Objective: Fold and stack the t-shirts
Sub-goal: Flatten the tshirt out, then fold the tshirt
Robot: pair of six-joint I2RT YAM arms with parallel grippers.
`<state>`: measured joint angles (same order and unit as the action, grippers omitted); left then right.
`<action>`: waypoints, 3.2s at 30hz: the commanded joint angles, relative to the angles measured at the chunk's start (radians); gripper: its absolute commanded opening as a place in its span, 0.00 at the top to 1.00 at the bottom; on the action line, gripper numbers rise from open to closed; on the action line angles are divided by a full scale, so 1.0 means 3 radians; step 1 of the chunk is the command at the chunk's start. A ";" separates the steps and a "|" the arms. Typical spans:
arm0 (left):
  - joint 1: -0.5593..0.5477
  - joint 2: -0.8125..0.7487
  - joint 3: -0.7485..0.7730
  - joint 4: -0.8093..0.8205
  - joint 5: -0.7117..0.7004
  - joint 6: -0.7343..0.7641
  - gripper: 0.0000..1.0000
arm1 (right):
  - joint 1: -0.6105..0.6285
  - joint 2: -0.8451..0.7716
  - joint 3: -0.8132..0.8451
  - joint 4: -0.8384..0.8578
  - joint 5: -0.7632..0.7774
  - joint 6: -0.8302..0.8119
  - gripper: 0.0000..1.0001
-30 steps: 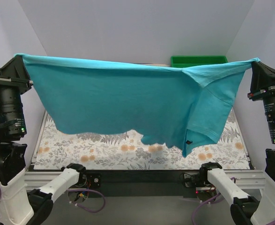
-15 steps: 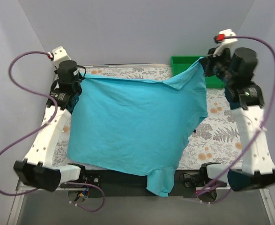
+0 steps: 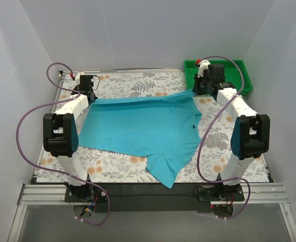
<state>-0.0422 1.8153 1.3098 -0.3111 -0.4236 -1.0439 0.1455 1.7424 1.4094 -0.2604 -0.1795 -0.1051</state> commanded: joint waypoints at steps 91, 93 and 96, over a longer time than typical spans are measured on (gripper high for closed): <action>0.0340 -0.0498 -0.1497 -0.0492 0.0788 -0.0999 0.41 | -0.0316 0.0389 -0.0735 0.0034 -0.0005 0.1506 0.55; 0.0340 -0.0498 -0.1609 -0.0492 0.0829 -0.1091 0.44 | -0.0321 0.0481 -0.0715 0.0034 -0.0015 0.1440 0.59; 0.0340 -0.0523 -0.1712 -0.0634 0.0819 -0.1250 0.50 | -0.0327 0.0548 -0.0740 0.0029 -0.0031 0.1404 0.69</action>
<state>0.0639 1.6245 0.8799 -0.3798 -0.2409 -1.3273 0.0525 1.8725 1.1698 -0.2684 -0.1829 0.3325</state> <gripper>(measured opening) 0.518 0.355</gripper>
